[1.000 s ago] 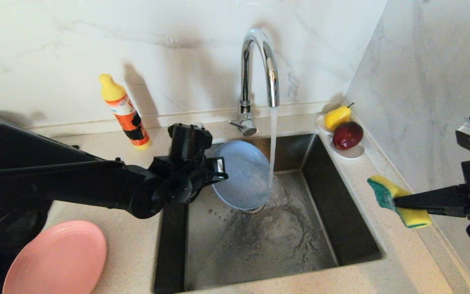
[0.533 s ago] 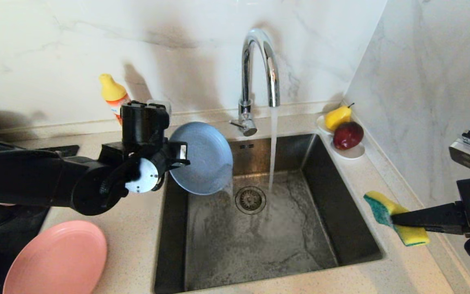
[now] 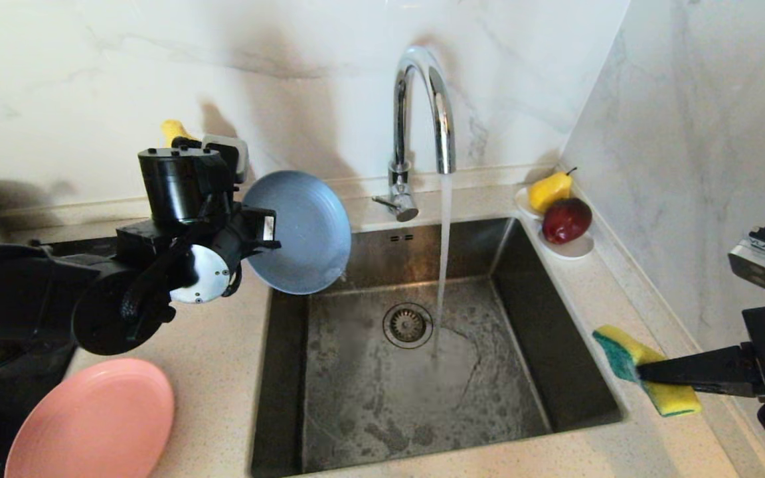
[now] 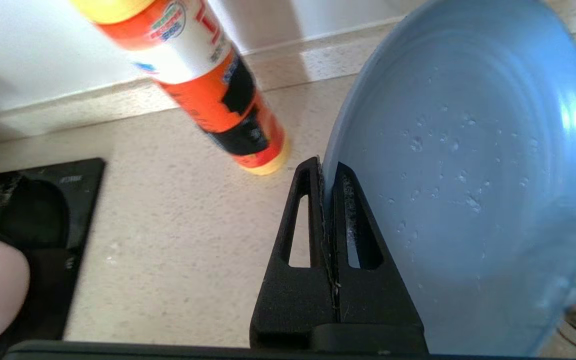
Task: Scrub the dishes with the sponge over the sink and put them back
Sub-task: Rinse the plate, then place the plate on the table
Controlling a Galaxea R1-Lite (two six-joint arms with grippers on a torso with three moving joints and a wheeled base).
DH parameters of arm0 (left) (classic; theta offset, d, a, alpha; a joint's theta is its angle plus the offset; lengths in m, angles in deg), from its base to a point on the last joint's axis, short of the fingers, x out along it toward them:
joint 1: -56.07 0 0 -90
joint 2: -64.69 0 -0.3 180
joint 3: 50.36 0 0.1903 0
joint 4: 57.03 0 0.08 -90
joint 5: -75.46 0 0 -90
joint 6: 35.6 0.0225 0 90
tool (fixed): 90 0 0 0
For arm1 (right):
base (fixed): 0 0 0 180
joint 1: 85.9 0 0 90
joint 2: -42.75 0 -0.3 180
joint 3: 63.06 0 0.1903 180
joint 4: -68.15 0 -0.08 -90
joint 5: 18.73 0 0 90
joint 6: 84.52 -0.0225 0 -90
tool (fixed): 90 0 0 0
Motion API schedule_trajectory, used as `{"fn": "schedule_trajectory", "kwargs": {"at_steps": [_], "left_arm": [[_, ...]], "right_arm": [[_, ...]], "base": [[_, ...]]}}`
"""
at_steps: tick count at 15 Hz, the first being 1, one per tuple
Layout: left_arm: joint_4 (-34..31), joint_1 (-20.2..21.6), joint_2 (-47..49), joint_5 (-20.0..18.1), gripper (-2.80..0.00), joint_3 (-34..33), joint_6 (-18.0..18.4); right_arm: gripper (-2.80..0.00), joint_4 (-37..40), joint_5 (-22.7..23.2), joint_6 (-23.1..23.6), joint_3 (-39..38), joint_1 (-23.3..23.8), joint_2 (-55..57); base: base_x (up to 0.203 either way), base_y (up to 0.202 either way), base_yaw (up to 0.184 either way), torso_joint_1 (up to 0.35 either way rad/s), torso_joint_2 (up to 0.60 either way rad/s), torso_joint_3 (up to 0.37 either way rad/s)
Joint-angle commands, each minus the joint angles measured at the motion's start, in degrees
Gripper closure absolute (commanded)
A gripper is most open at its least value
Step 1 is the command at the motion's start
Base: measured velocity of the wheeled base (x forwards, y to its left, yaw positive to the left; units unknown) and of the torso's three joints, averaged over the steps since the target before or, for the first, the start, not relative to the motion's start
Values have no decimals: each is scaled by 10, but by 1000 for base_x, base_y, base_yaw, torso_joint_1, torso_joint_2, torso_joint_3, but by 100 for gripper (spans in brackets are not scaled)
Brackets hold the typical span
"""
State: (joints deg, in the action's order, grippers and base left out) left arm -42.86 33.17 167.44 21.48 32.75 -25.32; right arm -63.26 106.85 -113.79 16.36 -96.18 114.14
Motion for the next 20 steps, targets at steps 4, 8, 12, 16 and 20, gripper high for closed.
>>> {"fn": "schedule_trajectory", "kwargs": {"at_steps": [4, 8, 12, 16, 20], "left_arm": [[21, 18, -23, -2, 0, -51, -8], [24, 20, -12, -4, 0, -63, -7], [-14, 71, -7, -28, 0, -43, -42], [-237, 122, -41, -97, 0, 40, -182], [-460, 228, -94, -239, 0, 133, -302]], "right_arm": [[0, 2, 2, -1, -7, -1, -3], [0, 1, 2, -3, -11, -4, -5], [0, -15, 11, 2, -13, -3, -3], [0, -60, 49, 3, -28, -2, 8], [0, -61, 64, 4, -28, -1, 27]], "base": [[0, 0, 0, 0, 0, 0], [0, 0, 0, 0, 0, 0], [0, 0, 0, 0, 0, 0], [0, 0, 0, 0, 0, 0], [0, 0, 0, 0, 0, 0]]}}
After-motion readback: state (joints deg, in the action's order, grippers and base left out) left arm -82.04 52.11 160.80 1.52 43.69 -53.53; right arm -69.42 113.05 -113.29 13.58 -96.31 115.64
